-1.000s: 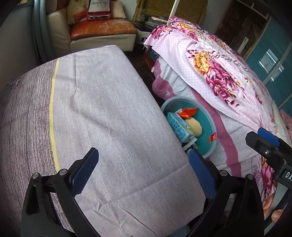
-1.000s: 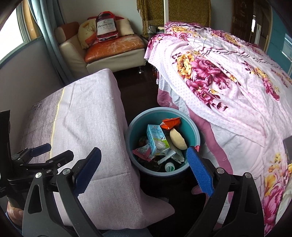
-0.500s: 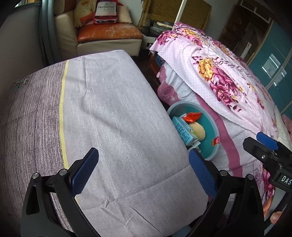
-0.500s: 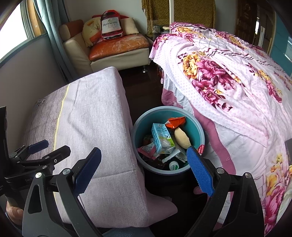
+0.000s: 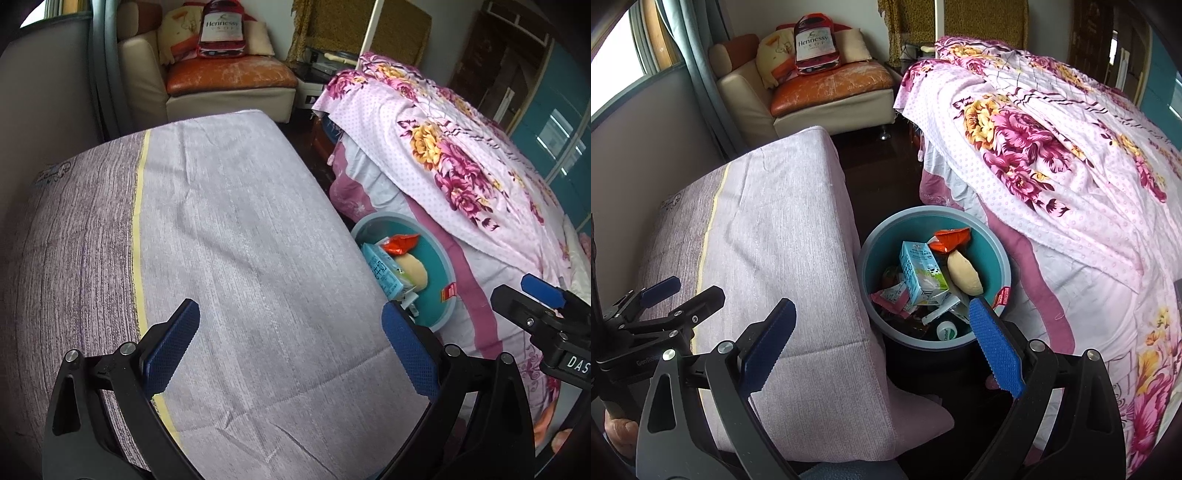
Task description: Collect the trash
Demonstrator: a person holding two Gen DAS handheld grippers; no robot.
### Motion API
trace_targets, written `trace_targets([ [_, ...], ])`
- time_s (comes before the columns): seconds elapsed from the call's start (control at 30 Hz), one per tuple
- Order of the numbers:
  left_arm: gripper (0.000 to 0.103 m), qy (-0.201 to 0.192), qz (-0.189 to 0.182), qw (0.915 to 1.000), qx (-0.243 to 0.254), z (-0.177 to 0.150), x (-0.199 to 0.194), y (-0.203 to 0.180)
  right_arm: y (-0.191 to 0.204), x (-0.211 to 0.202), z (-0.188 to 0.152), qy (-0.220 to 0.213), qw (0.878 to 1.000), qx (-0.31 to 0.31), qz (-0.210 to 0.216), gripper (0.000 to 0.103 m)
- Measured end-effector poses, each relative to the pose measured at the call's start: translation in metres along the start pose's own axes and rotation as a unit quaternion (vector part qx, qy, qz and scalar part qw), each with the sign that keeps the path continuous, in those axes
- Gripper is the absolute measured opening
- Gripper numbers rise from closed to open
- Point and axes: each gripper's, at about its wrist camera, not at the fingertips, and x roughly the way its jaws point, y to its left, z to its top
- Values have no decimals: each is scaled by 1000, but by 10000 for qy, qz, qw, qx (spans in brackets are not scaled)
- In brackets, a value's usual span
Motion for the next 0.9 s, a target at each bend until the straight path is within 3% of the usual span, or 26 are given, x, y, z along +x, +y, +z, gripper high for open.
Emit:
trace_targets([
  [0.9,99,61,232,9997,6,-4,8,10,7,13,1,133,9999,-59,-24,90],
])
